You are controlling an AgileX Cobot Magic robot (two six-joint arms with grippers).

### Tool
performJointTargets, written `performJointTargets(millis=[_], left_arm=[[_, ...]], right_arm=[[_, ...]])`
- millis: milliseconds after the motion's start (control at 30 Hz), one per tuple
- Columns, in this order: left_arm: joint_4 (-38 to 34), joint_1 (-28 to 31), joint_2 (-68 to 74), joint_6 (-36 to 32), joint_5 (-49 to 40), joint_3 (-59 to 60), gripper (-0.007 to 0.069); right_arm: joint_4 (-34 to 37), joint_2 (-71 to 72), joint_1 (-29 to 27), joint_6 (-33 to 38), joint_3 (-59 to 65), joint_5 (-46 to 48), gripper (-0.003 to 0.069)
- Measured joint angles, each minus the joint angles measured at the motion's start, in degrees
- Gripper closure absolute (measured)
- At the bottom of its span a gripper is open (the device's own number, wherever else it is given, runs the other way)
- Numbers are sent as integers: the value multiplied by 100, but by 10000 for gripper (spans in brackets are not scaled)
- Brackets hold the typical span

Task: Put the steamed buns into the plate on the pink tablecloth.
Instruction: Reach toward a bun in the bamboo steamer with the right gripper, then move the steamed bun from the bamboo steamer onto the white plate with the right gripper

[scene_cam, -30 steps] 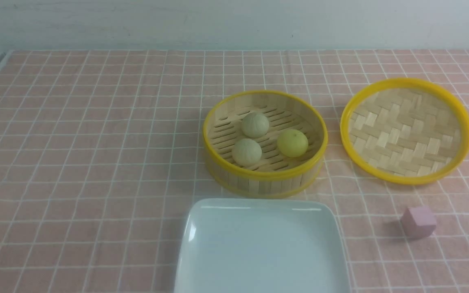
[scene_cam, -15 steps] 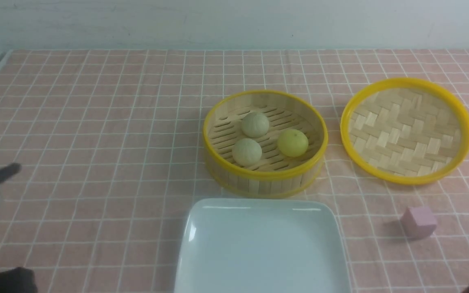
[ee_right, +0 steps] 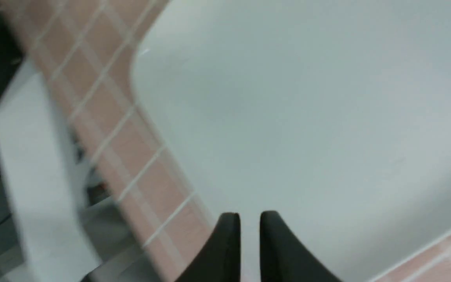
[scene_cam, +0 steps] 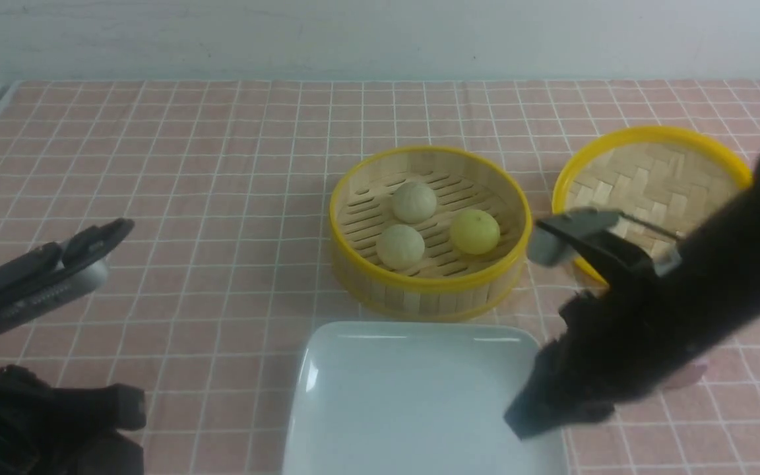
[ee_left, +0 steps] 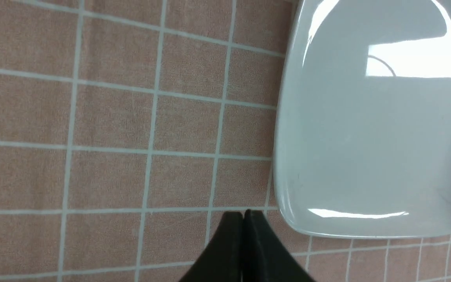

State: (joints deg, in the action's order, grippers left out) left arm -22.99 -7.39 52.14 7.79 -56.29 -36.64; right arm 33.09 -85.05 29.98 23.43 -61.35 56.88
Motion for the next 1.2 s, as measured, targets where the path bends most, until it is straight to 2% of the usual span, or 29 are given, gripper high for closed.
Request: performJointTargets(millis=[67, 200, 400, 500, 700, 767, 833, 900, 967, 1067, 1200], left_arm=[[0, 0, 0, 0, 5, 0, 601], [5, 0, 0, -1, 36, 0, 593], [5, 0, 0, -1, 43, 0, 584], [5, 0, 0, -1, 43, 0, 584], [5, 0, 0, -6, 43, 0, 581], [5, 0, 0, -6, 43, 0, 577], [5, 0, 0, 0, 31, 0, 573], [5, 0, 0, 4, 19, 0, 573], [5, 0, 0, 4, 19, 0, 571], [5, 0, 0, 4, 19, 0, 567], [5, 0, 0, 4, -34, 0, 566]], right_arm=[[-1000, -575, 85, -640, -810, -105, 562], [-2381, -1539, 98, -1593, -2042, -222, 474], [-4219, -2747, 98, -2613, -3530, -569, 326], [-4689, -3084, 98, -3020, -3952, -647, 295], [-4849, -3751, 91, -3460, -4144, -726, 286], [-4814, -3930, 80, -3472, -4147, -765, 302], [-4692, -4023, 68, -3472, -4163, -792, 358], [-4572, -4010, 51, -3472, -4176, -776, 426], [-4433, -3939, 43, -3451, -4187, -680, 539], [-4244, -3642, 43, -3270, -4179, -401, 634], [-4078, -2859, 43, -2912, -4163, 209, 652]])
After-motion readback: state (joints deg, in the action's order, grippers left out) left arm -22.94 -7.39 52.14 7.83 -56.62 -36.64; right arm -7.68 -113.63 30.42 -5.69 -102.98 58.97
